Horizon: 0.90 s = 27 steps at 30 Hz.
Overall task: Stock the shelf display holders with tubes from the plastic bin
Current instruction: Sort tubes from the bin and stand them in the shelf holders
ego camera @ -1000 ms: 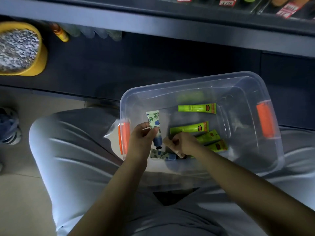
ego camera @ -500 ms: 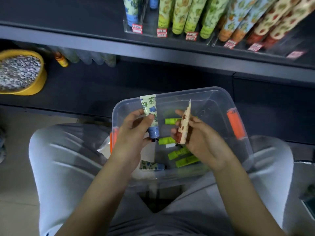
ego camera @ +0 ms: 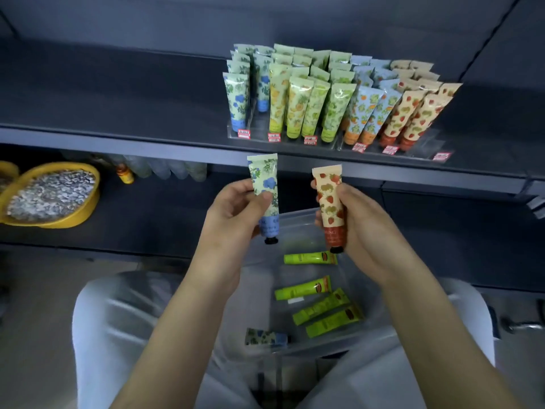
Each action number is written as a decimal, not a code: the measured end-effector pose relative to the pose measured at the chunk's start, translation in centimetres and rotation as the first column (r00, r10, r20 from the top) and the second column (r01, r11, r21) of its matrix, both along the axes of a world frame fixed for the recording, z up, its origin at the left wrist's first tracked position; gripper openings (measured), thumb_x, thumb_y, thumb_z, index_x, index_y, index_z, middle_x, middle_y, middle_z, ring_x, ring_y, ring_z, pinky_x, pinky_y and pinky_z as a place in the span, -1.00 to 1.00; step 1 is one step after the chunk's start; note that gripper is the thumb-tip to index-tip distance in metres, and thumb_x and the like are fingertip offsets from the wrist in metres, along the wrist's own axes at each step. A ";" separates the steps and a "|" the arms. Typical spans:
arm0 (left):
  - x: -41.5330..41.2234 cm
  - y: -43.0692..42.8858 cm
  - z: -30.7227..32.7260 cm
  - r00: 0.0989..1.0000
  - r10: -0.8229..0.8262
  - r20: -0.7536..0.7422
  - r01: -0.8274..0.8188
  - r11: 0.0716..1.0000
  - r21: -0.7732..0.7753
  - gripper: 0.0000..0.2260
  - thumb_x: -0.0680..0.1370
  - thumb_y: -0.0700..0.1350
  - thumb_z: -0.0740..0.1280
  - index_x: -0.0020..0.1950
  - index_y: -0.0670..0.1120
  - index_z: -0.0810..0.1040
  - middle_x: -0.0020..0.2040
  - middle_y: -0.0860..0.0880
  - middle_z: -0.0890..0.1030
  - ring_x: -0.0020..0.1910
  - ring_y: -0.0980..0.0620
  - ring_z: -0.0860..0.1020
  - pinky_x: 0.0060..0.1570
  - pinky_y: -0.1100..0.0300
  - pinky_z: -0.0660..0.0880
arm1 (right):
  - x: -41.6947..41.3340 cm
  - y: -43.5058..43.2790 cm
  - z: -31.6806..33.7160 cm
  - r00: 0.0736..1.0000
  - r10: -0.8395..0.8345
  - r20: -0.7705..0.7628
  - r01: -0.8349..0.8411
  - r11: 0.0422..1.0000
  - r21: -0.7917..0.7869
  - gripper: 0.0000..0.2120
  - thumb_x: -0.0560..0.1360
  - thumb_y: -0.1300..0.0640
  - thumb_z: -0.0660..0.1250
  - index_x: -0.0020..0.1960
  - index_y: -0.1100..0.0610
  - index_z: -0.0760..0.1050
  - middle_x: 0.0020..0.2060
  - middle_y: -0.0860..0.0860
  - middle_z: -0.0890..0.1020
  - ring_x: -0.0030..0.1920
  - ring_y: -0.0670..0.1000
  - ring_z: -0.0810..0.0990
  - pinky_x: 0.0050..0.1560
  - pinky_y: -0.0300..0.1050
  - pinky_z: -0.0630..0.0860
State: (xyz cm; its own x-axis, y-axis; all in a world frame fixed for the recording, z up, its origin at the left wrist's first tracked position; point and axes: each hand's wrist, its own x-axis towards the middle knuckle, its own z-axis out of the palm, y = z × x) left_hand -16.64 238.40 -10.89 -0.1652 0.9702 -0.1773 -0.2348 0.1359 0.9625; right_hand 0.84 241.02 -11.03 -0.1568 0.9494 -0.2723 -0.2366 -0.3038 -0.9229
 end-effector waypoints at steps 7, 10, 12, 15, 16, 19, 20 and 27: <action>-2.0 3.6 2.9 0.980 -0.092 -0.178 0.128 0.971 0.203 -0.57 0.54 -0.23 0.32 0.31 0.16 0.38 -0.10 -0.03 0.63 -0.06 -0.01 0.60 0.08 -0.09 0.56 | -1.6 2.9 3.4 0.968 -0.231 0.101 0.220 0.969 0.114 -0.74 0.63 0.18 0.05 -0.06 0.14 0.51 -0.33 0.00 0.63 -0.21 0.00 0.59 0.16 0.11 0.51; -3.0 5.5 3.9 0.978 -0.064 -0.199 0.117 0.957 0.265 -0.60 0.51 -0.27 0.36 0.25 0.07 0.37 -0.02 -0.08 0.62 -0.03 -0.01 0.58 -0.05 0.02 0.61 | -2.6 4.2 4.1 0.964 -0.248 0.093 0.238 0.966 0.099 -0.78 0.62 0.20 0.08 -0.11 0.15 0.47 -0.31 0.03 0.58 -0.21 0.01 0.57 0.19 0.13 0.49; -3.8 7.1 4.7 0.975 -0.020 -0.223 0.089 0.950 0.301 -0.64 0.48 -0.27 0.39 0.17 0.03 0.37 -0.03 -0.11 0.65 -0.04 -0.07 0.60 -0.08 0.07 0.61 | -3.2 5.0 4.5 0.971 -0.220 0.092 0.211 0.972 0.100 -0.82 0.60 0.23 0.13 -0.14 0.14 0.45 -0.29 0.04 0.56 -0.18 0.03 0.56 0.17 0.11 0.50; -5.1 9.8 6.4 0.955 0.040 -0.293 0.073 0.929 0.364 -0.71 0.48 -0.25 0.41 0.04 0.01 0.37 -0.14 -0.09 0.67 -0.16 0.01 0.61 -0.19 0.32 0.51 | -3.5 5.9 5.0 0.976 -0.152 0.158 0.124 0.977 0.172 -0.81 0.60 0.20 0.17 -0.13 0.10 0.50 -0.21 0.03 0.57 -0.09 0.03 0.54 0.04 -0.01 0.48; -5.4 10.8 7.0 0.940 0.065 -0.335 0.073 0.922 0.382 -0.73 0.48 -0.25 0.40 0.00 0.02 0.36 -0.16 -0.10 0.67 -0.20 0.02 0.60 -0.23 0.35 0.47 | -3.4 6.2 5.0 0.971 -0.142 0.194 0.105 0.976 0.192 -0.83 0.60 0.19 0.18 -0.09 0.10 0.53 -0.18 0.02 0.57 -0.09 0.00 0.53 0.04 -0.04 0.47; -6.1 14.3 8.4 0.857 0.110 -0.503 0.124 0.904 0.408 -0.73 0.47 -0.23 0.41 -0.12 0.05 0.34 -0.15 -0.08 0.67 -0.22 -0.03 0.60 -0.30 0.37 0.42 | -3.1 7.2 4.6 0.938 -0.151 0.311 0.081 0.971 0.226 -0.83 0.60 0.16 0.19 0.01 0.19 0.54 -0.13 0.03 0.57 -0.07 0.00 0.52 0.22 0.07 0.47; -6.2 15.4 8.7 0.807 0.124 -0.578 0.152 0.901 0.407 -0.74 0.46 -0.21 0.41 -0.14 0.04 0.35 -0.15 -0.04 0.67 -0.22 -0.03 0.61 -0.31 0.36 0.41 | -3.0 7.5 4.5 0.930 -0.157 0.333 0.081 0.970 0.229 -0.83 0.60 0.16 0.19 0.03 0.21 0.53 -0.13 0.04 0.57 -0.07 0.02 0.53 0.27 0.13 0.45; -6.4 19.9 9.3 0.449 0.098 -0.888 0.383 0.877 0.290 -0.81 0.47 -0.21 0.37 0.01 -0.05 0.44 -0.17 0.02 0.54 -0.30 0.03 0.50 -0.23 0.19 0.44 | -2.7 8.9 4.0 0.919 -0.194 0.343 0.117 0.965 0.233 -0.84 0.59 0.19 0.23 -0.05 0.08 0.58 -0.17 -0.06 0.65 -0.07 -0.04 0.59 0.29 0.06 0.45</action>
State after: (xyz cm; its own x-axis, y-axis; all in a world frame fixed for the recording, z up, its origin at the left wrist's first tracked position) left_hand -23.01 258.29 -1.61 0.1538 0.9181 0.3652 0.7239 -0.3563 0.5908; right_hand -1.84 249.88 -7.04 0.0694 0.9943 -0.0806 0.0941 -0.0870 -0.9918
